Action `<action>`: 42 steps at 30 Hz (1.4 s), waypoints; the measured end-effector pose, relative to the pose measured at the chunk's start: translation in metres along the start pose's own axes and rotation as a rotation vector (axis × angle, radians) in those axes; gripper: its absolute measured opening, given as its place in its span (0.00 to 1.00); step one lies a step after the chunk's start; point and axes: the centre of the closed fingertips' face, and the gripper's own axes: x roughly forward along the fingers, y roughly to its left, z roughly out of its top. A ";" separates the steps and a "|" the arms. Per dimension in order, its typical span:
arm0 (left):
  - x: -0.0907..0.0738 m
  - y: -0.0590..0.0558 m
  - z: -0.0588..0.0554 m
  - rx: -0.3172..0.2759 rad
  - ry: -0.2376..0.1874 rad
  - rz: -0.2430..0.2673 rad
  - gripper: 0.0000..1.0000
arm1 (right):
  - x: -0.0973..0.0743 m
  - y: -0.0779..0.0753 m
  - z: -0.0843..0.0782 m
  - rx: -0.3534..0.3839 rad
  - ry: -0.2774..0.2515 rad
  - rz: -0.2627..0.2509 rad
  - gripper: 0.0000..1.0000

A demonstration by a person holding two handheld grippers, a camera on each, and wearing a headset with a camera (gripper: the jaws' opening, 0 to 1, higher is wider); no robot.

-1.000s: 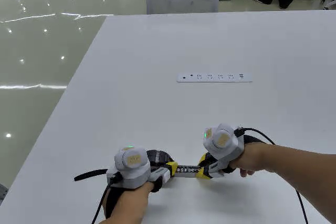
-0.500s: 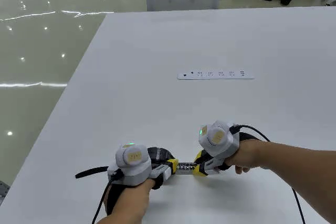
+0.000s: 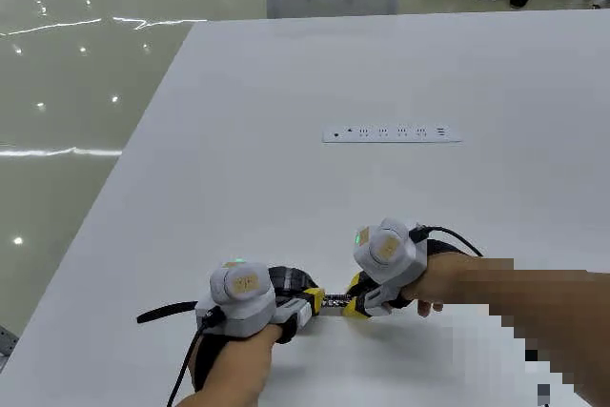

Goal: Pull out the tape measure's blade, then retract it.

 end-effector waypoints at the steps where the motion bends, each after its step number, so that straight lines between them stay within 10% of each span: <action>1: 0.000 0.000 0.000 -0.001 0.000 0.000 0.59 | 0.002 0.000 0.001 0.001 -0.002 0.000 0.13; 42: -0.001 -0.001 0.000 -0.009 0.004 -0.011 0.59 | 0.018 0.006 0.025 -0.031 0.000 0.048 0.13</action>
